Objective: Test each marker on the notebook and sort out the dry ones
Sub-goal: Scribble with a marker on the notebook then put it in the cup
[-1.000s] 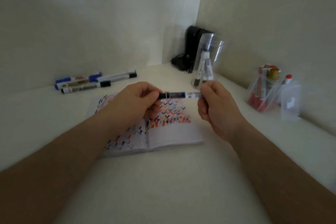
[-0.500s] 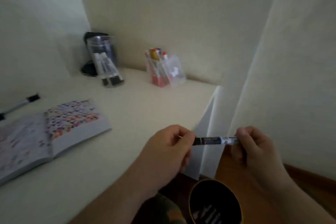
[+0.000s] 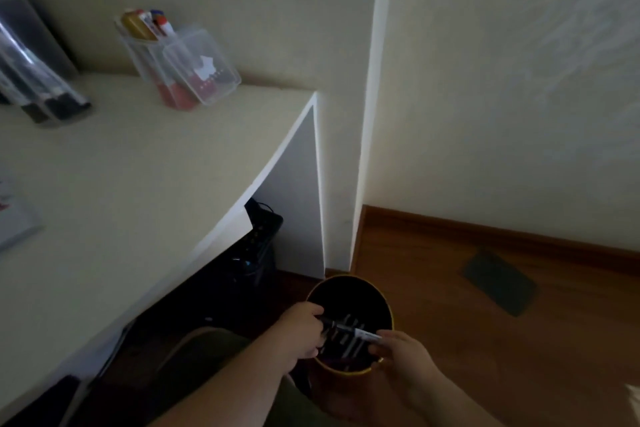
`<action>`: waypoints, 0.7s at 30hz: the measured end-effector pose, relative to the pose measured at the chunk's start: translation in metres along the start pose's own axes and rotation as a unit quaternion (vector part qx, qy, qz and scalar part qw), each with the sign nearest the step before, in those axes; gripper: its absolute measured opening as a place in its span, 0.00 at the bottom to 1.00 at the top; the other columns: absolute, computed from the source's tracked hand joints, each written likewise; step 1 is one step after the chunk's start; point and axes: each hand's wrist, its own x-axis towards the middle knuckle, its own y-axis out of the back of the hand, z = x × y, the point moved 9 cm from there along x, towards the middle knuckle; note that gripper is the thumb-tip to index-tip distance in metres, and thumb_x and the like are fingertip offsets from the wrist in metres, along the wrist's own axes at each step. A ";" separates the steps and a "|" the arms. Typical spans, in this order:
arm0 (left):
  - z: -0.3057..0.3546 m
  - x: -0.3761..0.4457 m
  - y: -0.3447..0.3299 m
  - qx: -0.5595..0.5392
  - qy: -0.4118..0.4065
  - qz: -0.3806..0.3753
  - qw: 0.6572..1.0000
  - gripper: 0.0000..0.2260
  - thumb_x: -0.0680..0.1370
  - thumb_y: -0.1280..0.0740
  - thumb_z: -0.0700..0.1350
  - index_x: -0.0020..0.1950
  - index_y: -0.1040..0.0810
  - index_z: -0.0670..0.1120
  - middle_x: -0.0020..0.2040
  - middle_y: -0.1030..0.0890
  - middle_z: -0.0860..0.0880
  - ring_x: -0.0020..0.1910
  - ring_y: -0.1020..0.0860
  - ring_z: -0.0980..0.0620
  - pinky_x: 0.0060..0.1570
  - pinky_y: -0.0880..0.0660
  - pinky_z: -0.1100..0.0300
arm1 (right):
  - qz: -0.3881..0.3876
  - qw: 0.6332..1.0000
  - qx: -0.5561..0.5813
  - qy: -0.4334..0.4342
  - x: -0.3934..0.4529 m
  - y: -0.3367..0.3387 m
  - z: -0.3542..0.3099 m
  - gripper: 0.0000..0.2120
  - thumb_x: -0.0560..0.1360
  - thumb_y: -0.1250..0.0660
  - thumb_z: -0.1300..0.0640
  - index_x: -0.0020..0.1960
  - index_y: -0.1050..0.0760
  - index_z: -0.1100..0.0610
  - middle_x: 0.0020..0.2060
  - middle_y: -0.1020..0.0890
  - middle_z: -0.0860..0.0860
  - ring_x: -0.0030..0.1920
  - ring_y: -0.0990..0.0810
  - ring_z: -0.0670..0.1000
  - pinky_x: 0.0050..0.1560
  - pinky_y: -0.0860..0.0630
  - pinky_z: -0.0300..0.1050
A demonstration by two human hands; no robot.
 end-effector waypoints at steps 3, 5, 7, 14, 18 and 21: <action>-0.002 0.014 0.008 0.038 -0.001 0.019 0.999 0.24 0.82 0.42 0.37 0.78 0.32 0.52 0.60 0.22 0.44 0.47 0.17 0.48 0.46 0.16 0.56 | 0.010 0.999 0.002 -0.046 0.015 0.002 0.016 0.10 0.84 0.38 0.65 0.63 0.24 0.66 0.50 0.17 0.67 0.24 0.26 0.55 0.23 0.28 0.42; 0.004 0.013 0.009 0.034 -0.023 0.011 0.999 0.22 0.82 0.41 0.38 0.77 0.30 0.49 0.59 0.21 0.44 0.47 0.17 0.49 0.47 0.16 0.56 | 0.018 0.998 0.004 -0.056 0.020 0.004 0.020 0.09 0.85 0.40 0.66 0.64 0.27 0.65 0.56 0.18 0.69 0.19 0.29 0.53 0.19 0.31 0.40; 0.015 0.005 0.006 0.018 -0.055 -0.005 0.998 0.16 0.84 0.39 0.39 0.72 0.26 0.45 0.54 0.19 0.45 0.45 0.18 0.51 0.45 0.18 0.60 | 0.022 0.998 0.006 -0.058 0.025 0.006 0.022 0.13 0.85 0.42 0.64 0.69 0.30 0.63 0.58 0.19 0.70 0.18 0.29 0.53 0.20 0.30 0.40; 0.080 -0.072 0.029 -0.003 -0.214 -0.019 0.977 0.12 0.83 0.35 0.45 0.66 0.21 0.54 0.56 0.17 0.53 0.54 0.17 0.55 0.59 0.19 0.51 | -0.074 0.996 -0.008 0.050 -0.022 -0.042 -0.048 0.14 0.82 0.38 0.65 0.66 0.22 0.59 0.48 0.16 0.62 0.32 0.24 0.55 0.30 0.28 0.44; 0.118 -0.161 0.089 -0.120 -0.288 -0.014 0.950 0.11 0.83 0.35 0.38 0.61 0.19 0.50 0.55 0.15 0.45 0.51 0.16 0.51 0.52 0.18 0.58 | -0.244 0.954 0.024 0.170 -0.135 -0.122 -0.137 0.13 0.79 0.35 0.64 0.62 0.19 0.56 0.43 0.18 0.60 0.34 0.22 0.53 0.34 0.27 0.46; 0.135 -0.247 0.140 -0.220 -0.349 -0.058 0.909 0.12 0.81 0.34 0.35 0.62 0.19 0.46 0.51 0.16 0.40 0.47 0.16 0.46 0.47 0.18 0.57 | -0.379 0.889 0.015 0.259 -0.247 -0.190 -0.190 0.12 0.75 0.34 0.62 0.57 0.18 0.58 0.39 0.21 0.61 0.32 0.24 0.55 0.32 0.27 0.45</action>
